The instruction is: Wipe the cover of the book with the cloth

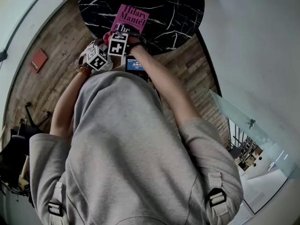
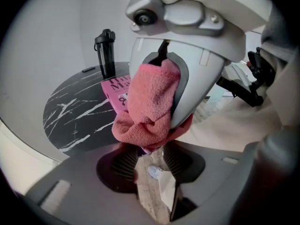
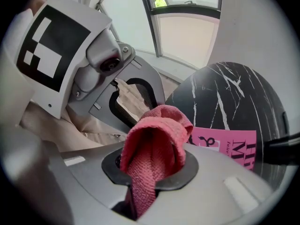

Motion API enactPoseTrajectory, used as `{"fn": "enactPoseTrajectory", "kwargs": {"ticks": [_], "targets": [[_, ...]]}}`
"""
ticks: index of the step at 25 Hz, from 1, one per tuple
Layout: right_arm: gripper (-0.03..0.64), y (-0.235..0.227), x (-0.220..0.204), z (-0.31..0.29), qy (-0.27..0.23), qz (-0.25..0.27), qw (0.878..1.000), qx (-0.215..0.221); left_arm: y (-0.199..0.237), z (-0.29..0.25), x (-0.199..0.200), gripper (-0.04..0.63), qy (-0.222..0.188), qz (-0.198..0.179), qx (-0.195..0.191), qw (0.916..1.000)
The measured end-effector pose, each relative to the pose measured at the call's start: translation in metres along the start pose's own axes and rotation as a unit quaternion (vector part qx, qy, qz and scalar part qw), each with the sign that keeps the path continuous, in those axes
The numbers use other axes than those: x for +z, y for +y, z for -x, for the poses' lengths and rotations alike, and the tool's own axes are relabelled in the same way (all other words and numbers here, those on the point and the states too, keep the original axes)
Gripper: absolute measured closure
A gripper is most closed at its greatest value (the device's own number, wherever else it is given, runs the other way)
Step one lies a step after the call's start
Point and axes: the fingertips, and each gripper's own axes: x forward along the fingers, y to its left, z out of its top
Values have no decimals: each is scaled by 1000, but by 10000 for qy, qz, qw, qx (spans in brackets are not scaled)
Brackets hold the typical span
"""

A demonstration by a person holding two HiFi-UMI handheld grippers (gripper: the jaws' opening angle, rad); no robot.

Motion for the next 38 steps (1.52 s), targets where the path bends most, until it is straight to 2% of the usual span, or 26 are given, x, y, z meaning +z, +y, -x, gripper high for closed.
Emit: {"fn": "enactPoseTrajectory", "kwargs": {"ticks": [5, 9, 14, 19, 21, 22, 24, 27, 31, 34, 38], "targets": [[523, 1, 0, -2, 194, 50, 9998, -99, -1, -3, -6, 423, 85, 46, -52, 9999], [523, 2, 1, -3, 202, 48, 9997, -114, -3, -3, -10, 434, 99, 409, -157, 9990], [523, -5, 1, -1, 119, -96, 9981, -594, -5, 6, -9, 436, -69, 604, -99, 9981], [514, -5, -8, 6, -369, -981, 9933, -497, -12, 35, -11, 440, -295, 832, -40, 9961], [514, -10, -16, 27, -820, -1487, 9841, -519, -11, 44, -7, 442, -418, 692, 18, 9967], [514, -12, -20, 41, -1156, -1769, 9757, -583, -12, 48, -4, 442, -489, 564, 50, 9972], [514, -13, -34, 73, -1867, -2340, 9507, -806, -16, 56, 5, 442, -647, 311, 131, 9973], [514, -3, -66, 126, -2787, -2910, 9053, -1344, -21, 72, 28, 442, -927, 122, 299, 9952], [512, 33, -112, 195, -3880, -3495, 8215, -2291, -40, 112, 76, 447, -1597, -164, 577, 9853], [512, 77, -131, 243, -4585, -3660, 7540, -2954, -63, 162, 107, 464, -2275, -342, 920, 9688], [512, 143, -143, 295, -5466, -3700, 6602, -3584, -95, 244, 134, 525, -3079, -687, 1506, 9369]]}}
